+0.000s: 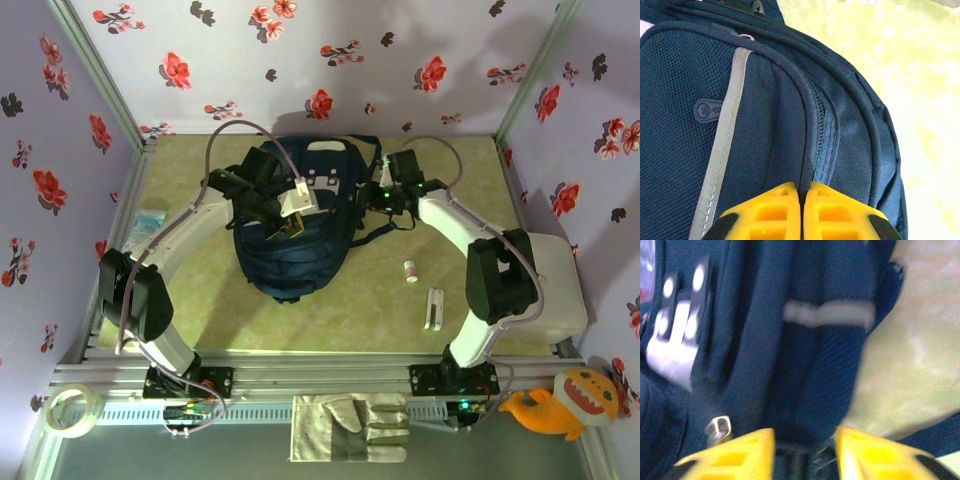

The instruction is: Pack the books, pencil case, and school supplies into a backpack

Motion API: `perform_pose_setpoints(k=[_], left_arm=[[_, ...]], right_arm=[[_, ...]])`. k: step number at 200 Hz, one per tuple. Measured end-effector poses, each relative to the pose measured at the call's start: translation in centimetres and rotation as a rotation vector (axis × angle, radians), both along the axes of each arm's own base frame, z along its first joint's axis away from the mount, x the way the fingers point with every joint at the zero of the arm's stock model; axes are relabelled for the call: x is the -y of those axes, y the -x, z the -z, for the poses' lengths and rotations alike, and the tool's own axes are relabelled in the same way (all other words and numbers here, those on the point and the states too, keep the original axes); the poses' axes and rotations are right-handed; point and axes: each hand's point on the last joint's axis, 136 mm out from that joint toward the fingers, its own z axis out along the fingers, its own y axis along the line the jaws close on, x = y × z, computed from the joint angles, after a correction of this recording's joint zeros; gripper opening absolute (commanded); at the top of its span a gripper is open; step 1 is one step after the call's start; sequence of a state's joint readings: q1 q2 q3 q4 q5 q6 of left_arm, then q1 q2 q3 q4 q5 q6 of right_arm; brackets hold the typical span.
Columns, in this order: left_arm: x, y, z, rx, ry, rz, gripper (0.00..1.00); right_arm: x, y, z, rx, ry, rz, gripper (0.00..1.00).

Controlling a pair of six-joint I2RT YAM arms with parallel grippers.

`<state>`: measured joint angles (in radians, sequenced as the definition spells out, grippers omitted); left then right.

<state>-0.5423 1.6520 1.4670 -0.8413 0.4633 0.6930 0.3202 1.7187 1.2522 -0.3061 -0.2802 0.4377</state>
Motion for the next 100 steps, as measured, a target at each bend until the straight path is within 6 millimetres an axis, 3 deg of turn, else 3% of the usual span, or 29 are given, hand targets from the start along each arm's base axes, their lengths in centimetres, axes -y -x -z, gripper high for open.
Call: perform_pose_setpoints(k=[15,30,60,100], left_arm=[[-0.3,0.4,0.7,-0.021,-0.009,-0.005,0.0],[-0.4,0.5,1.0,-0.022,-0.009,-0.006,0.0],[-0.2,0.3,0.8,-0.01,-0.001,-0.008,0.0],[-0.2,0.2,0.9,-0.006,-0.003,-0.01,0.0]], right_arm=[[1.8,-0.2,-0.7,0.035,-0.008,0.028,0.51],[1.8,0.0,-2.1,0.079,-0.022,0.013,0.55],[-1.4,0.8,-4.8,0.171,-0.06,-0.093,0.6],[-5.9,2.4,-4.1,0.168,-0.082,-0.226,0.6]])
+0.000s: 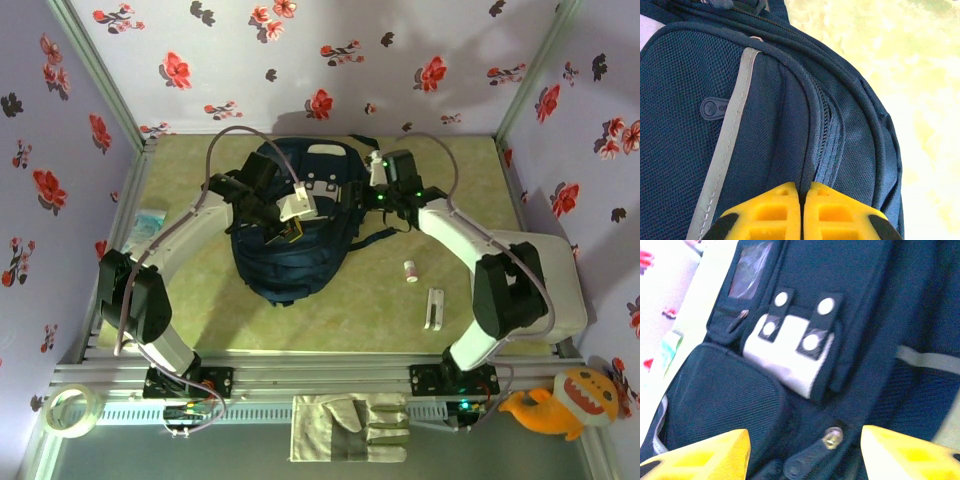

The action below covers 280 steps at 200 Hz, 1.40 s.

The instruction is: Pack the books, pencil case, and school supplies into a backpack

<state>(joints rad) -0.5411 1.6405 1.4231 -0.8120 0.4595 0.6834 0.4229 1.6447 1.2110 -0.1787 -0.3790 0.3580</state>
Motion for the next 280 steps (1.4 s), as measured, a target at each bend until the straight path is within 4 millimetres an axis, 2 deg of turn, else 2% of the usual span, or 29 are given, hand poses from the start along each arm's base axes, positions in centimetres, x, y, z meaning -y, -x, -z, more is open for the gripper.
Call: perform_pose_setpoints(k=[35,78,134,174,229,280], left_arm=[[0.0,-0.1,0.2,0.001,0.001,-0.003,0.0],[0.1,-0.3,0.9,-0.001,0.004,-0.024,0.0],[-0.3,-0.9,1.1,0.064,0.018,-0.078,0.0],[-0.7,-1.2,0.9,0.101,0.024,-0.112,0.0],[-0.8,-1.3,1.1,0.103,0.023,-0.125,0.0],[-0.8,-1.3,1.1,0.103,0.023,-0.126,0.0]], right_arm=[[-3.3,0.7,1.0,-0.013,-0.002,-0.105,0.64],[-4.5,1.4,2.3,-0.053,-0.027,-0.174,0.69],[-5.0,1.9,2.8,-0.069,-0.037,-0.217,0.71],[-5.3,3.1,3.3,-0.074,-0.064,-0.283,0.71],[-5.4,5.1,1.9,-0.06,-0.115,-0.375,0.69],[-5.5,5.9,1.4,-0.043,-0.119,-0.419,0.66]])
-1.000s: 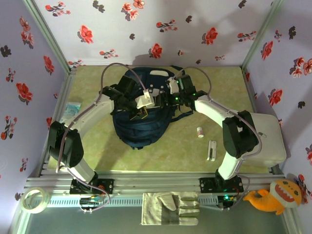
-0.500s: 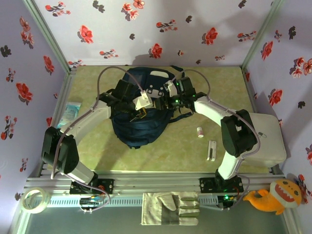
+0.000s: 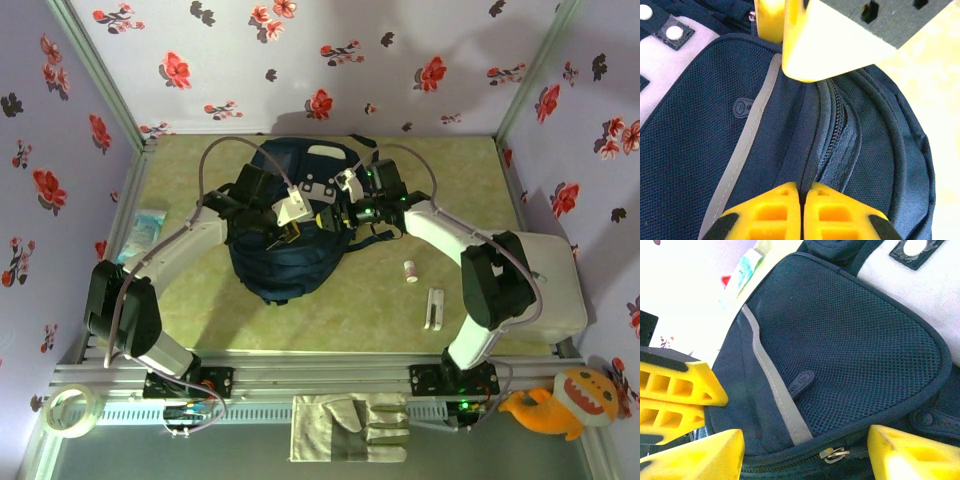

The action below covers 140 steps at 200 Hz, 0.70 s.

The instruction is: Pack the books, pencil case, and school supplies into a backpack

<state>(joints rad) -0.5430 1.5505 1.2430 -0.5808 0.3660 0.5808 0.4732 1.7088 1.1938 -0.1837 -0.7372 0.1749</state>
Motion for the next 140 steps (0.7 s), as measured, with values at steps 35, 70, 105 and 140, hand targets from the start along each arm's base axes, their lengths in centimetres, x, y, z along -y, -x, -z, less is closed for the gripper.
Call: perform_pose_setpoints(k=[35,70,105,140], left_arm=[[0.0,-0.1,-0.3,0.026,0.011,-0.003,0.0],[-0.1,-0.1,-0.5,0.05,0.025,-0.009,0.0],[-0.3,-0.3,-0.5,0.067,0.027,-0.022,0.0],[-0.5,-0.5,-0.5,0.073,0.027,-0.029,0.0]], right_arm=[[0.4,-0.6,0.1,0.026,0.037,0.041,0.71],[0.6,-1.8,0.3,0.031,0.07,0.081,0.74],[0.3,-2.1,0.8,0.019,0.071,0.077,0.79],[-0.2,-1.6,0.4,0.018,0.032,0.041,0.84]])
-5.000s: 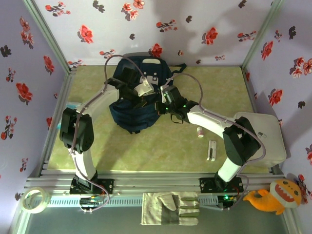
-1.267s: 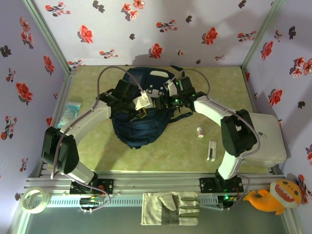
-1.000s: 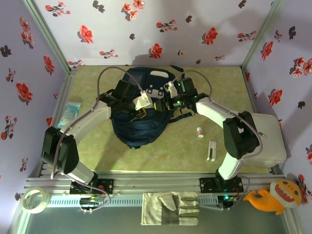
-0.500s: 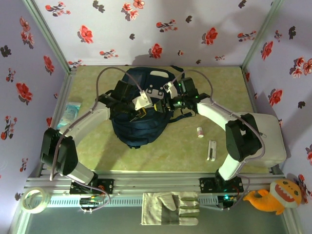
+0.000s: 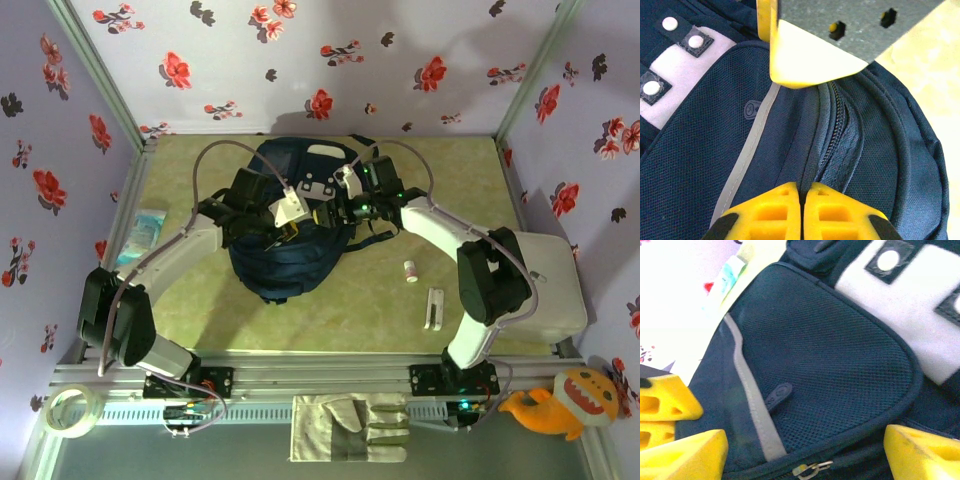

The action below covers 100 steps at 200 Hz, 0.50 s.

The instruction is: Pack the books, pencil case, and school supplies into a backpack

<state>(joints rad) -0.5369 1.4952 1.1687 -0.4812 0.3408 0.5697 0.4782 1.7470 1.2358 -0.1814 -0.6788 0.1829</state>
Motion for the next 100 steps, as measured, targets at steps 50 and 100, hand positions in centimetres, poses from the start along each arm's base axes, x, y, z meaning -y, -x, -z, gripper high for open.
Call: perform_pose_setpoints(k=[50,100], left_arm=[[-0.6,-0.3,0.2,0.002,-0.002,-0.012,0.0],[-2.0,-1.4,0.4,0.049,-0.015,-0.002,0.0]], right_arm=[[-0.3,0.6,-0.4,0.016,-0.041,-0.03,0.89],[-0.7,-0.1,0.2,0.022,-0.032,-0.04,0.9]])
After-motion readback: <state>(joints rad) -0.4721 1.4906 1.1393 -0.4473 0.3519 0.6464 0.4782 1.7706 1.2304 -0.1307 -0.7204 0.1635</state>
